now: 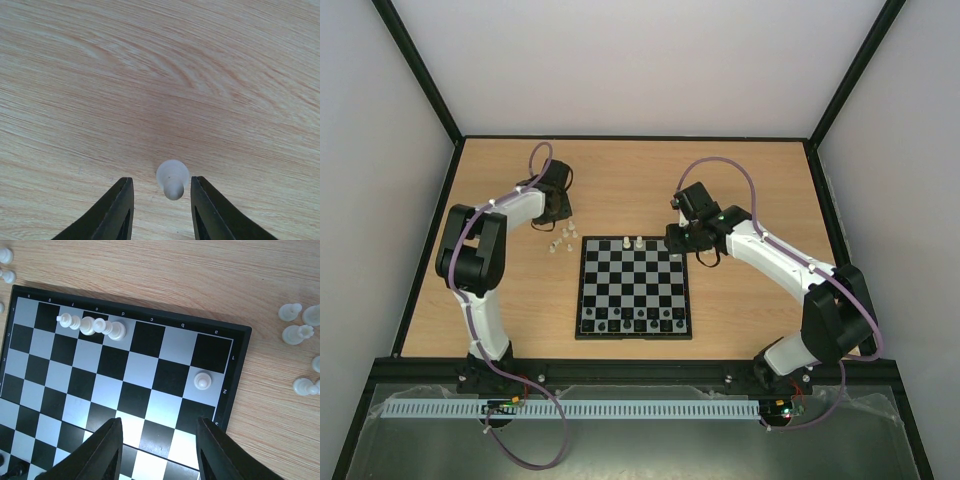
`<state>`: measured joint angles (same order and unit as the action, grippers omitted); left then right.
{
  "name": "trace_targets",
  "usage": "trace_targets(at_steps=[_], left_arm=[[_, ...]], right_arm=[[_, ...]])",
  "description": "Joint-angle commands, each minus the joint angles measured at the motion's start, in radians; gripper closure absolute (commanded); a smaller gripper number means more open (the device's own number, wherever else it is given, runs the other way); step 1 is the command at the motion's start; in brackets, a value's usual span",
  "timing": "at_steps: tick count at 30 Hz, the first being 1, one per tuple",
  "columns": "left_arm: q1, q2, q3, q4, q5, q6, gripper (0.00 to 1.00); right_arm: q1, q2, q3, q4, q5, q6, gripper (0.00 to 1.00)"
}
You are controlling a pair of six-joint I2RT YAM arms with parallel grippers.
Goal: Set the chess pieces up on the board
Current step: Pick up the chess piece at the center of the board.
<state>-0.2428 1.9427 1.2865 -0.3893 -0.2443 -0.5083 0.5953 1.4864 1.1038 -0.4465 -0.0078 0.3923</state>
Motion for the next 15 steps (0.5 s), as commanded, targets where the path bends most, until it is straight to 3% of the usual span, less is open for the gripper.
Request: trace_targets(at_steps=[1, 10, 15], left_arm=[[0.001, 0.006, 0.008, -0.012, -0.012, 0.001, 0.69], [0.001, 0.032, 0.022, -0.006, -0.008, 0.007, 0.97], [-0.001, 0.002, 0.011, -0.019, -0.011, 0.004, 0.98]], right_arm=[[0.003, -0.027, -0.013, -0.019, -0.010, -0.007, 0.59], [0.001, -0.028, -0.014, -0.019, -0.010, -0.009, 0.60], [0.002, -0.039, -0.013, -0.024, -0.006, -0.007, 0.60]])
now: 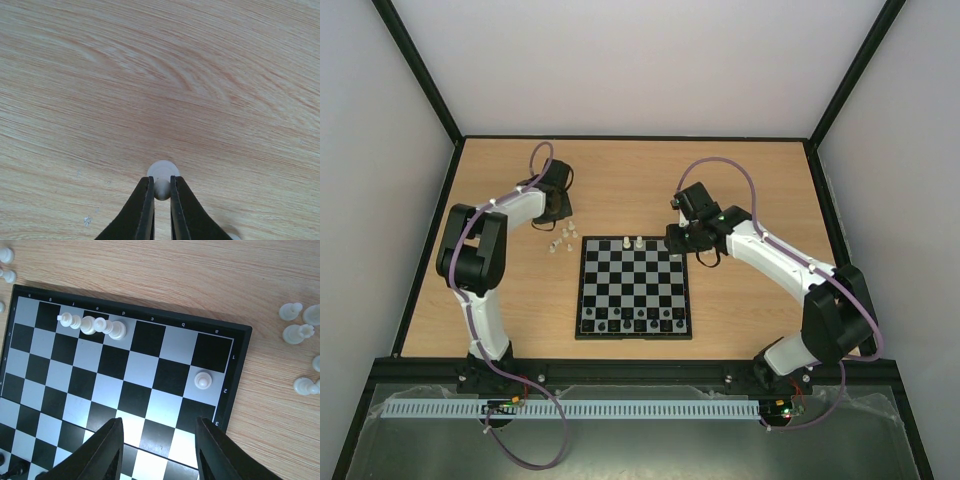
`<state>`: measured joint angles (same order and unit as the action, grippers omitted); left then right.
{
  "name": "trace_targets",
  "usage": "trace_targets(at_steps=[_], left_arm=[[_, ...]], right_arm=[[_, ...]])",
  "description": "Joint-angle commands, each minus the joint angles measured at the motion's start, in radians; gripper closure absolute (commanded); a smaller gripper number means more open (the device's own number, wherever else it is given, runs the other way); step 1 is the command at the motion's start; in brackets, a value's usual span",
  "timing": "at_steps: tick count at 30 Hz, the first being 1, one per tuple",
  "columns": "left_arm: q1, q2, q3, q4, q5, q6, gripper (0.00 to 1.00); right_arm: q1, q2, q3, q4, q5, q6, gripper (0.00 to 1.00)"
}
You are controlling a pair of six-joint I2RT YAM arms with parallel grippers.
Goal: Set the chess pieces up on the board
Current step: Pick up the chess piece at the center of the board, then place the chess piece on the chessboard.
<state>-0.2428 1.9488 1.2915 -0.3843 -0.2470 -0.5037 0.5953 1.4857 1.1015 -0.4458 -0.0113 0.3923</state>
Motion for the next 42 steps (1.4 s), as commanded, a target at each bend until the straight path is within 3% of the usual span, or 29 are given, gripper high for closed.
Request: trace_targets(at_steps=[1, 12, 22, 33, 42], left_arm=[[-0.006, -0.021, 0.002, -0.030, -0.007, 0.002, 0.98], [-0.239, -0.287, -0.022, -0.182, 0.091, 0.020, 0.97], [-0.410, -0.271, -0.031, -0.210, 0.123, 0.011, 0.96], [-0.471, -0.172, 0.004, -0.209, 0.125, 0.010, 0.95], [-0.457, -0.134, 0.010, -0.180, 0.054, -0.009, 0.94]], right_arm=[[0.002, -0.040, -0.009, -0.025, 0.000, -0.007, 0.60], [0.002, -0.078, 0.010, -0.058, 0.003, -0.008, 0.60], [0.002, -0.088, 0.017, -0.070, 0.018, -0.009, 0.60], [0.003, -0.086, 0.011, -0.070, 0.024, -0.009, 0.60], [0.002, -0.085, 0.009, -0.069, 0.020, -0.009, 0.60]])
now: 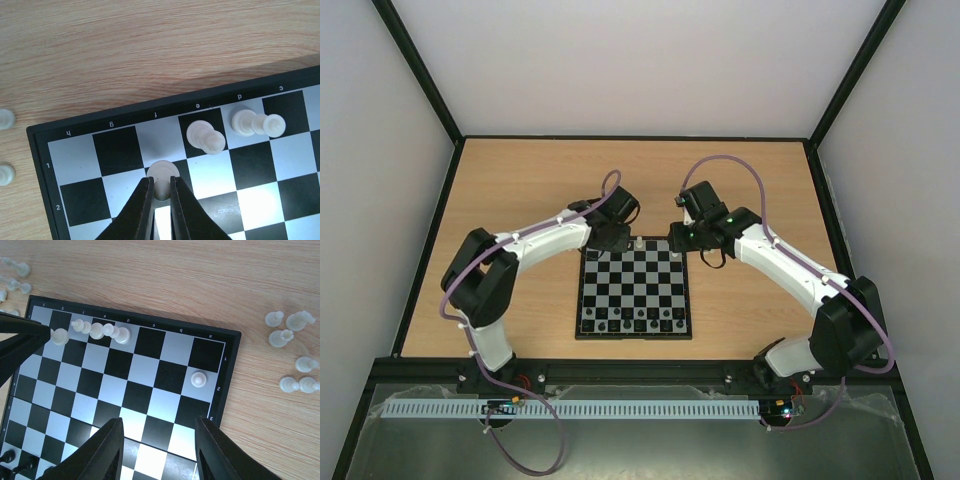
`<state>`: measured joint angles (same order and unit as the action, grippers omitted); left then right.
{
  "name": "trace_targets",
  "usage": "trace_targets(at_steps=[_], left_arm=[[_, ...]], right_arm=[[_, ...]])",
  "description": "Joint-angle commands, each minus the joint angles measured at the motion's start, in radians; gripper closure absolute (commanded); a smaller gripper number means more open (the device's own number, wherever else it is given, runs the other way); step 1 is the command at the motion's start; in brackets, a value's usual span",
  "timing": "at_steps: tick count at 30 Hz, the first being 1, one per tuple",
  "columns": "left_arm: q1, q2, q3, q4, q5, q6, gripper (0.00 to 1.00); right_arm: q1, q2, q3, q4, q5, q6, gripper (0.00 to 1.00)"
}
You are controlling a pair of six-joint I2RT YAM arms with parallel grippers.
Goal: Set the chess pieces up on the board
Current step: Place the chess piece on the chessboard.
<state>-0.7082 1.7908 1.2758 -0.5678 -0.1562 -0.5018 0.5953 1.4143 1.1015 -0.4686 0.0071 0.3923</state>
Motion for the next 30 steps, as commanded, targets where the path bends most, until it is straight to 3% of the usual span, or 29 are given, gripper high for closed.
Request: trace_targets(at_steps=[1, 17, 30], left_arm=[[0.013, 0.030, 0.029, 0.009, -0.031, -0.009, 0.94], [0.027, 0.107, 0.084, 0.010, -0.014, 0.010, 0.88], [0.032, 0.070, 0.082, -0.005, -0.036, 0.012, 0.62]], right_arm=[[0.002, -0.013, 0.009, -0.046, 0.002, -0.009, 0.60], [0.002, -0.008, 0.005, -0.041, 0.003, -0.010, 0.60], [0.003, -0.005, 0.003, -0.038, 0.000, -0.010, 0.60]])
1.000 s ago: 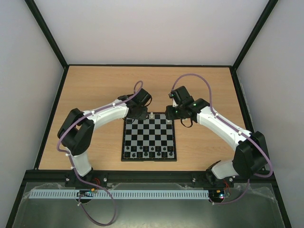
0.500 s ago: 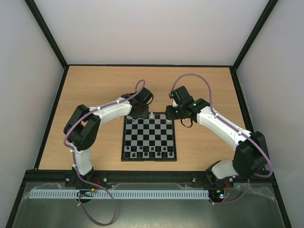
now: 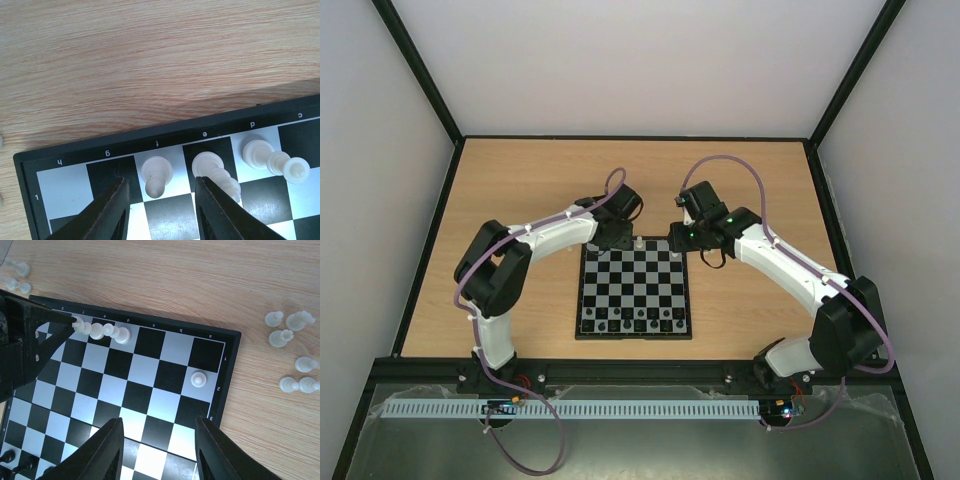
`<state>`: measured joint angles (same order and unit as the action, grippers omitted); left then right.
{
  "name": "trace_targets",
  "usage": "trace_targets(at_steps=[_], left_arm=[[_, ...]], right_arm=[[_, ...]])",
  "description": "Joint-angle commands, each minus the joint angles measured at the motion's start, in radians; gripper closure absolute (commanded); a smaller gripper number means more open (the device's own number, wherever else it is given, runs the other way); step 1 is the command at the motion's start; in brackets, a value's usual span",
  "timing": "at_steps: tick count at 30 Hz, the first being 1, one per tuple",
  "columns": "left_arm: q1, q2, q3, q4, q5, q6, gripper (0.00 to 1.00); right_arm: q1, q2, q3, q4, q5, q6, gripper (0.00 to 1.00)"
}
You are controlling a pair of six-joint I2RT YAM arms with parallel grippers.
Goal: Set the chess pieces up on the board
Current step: Place the chess piece on the chessboard, then pick up the chess piece at the center of the board.
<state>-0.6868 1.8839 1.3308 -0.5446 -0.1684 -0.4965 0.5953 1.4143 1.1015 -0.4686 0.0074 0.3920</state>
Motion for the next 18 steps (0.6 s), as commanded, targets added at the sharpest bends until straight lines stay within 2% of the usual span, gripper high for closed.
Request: trace_targets(at_steps=[1, 10, 18], left_arm=[[0.017, -0.034, 0.026, -0.031, -0.027, 0.006, 0.62], [0.117, -0.131, 0.024, -0.055, -0.032, 0.035, 0.58], [0.275, -0.146, -0.030, -0.039, -0.068, 0.042, 0.53]], right_arm=[[0.002, -0.005, 0.003, -0.037, -0.004, -0.010, 0.60], [0.003, -0.009, 0.003, -0.038, 0.000, -0.009, 0.60], [0.003, -0.006, 0.001, -0.035, -0.008, -0.010, 0.60]])
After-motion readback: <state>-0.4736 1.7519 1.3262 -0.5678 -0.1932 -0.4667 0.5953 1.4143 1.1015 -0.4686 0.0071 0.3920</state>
